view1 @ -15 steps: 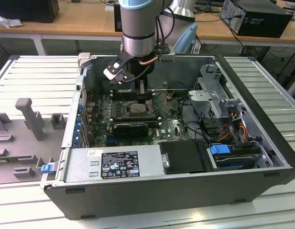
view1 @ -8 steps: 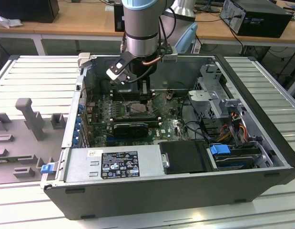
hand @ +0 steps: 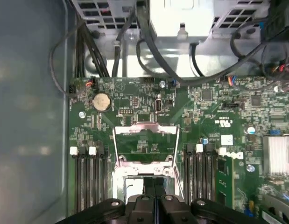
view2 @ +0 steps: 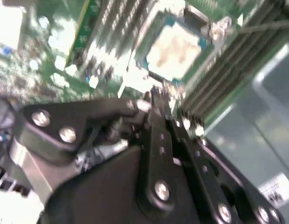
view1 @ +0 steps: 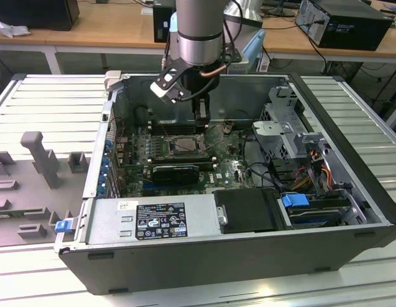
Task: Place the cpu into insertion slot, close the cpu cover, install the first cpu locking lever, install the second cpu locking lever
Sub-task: 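Place the cpu into insertion slot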
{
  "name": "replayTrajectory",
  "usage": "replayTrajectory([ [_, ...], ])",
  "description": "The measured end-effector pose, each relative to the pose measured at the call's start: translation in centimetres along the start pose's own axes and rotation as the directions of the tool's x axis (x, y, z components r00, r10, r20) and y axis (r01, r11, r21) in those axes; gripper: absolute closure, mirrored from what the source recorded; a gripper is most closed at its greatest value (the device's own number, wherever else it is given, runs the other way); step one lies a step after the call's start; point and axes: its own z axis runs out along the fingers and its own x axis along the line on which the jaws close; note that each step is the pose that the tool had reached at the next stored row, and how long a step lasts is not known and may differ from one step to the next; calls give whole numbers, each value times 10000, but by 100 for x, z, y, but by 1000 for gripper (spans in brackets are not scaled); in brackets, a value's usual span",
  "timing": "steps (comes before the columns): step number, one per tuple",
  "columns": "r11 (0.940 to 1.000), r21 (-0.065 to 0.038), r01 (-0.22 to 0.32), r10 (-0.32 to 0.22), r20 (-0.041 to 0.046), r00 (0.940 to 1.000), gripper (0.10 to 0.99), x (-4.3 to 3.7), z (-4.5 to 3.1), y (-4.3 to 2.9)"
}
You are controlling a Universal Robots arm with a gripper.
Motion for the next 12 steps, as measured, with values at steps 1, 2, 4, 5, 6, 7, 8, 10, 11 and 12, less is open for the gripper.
replayTrajectory([
  [1, 10000, 1, 1, -1, 0, 10000, 980, 0, -17, 8],
  [2, 10000, 0, 1, -1, -1, 10000, 980, 2, -25, 50],
  [4, 10000, 3, 0, 0, -2, 10000, 980, 4, -11, 218],
  [5, 10000, 5, -1, 1, -1, 10000, 980, 5, -9, 254],
  [6, 10000, 10, 0, 0, 1, 10000, 980, 8, -2, 331],
  [7, 10000, 18, 3, -3, 2, 10000, 980, 11, 6, 422],
  [8, 10000, 21, 12, -12, 1, 10000, 980, 12, 12, 469],
  [10, 9999, 25, 118, -118, -11, 9999, 980, 15, 45, 588],
  [11, 9998, 26, 190, -190, -16, 9998, 980, 17, 60, 621],
  [12, 9996, 27, 283, -283, -22, 9996, 980, 18, 71, 657],
])
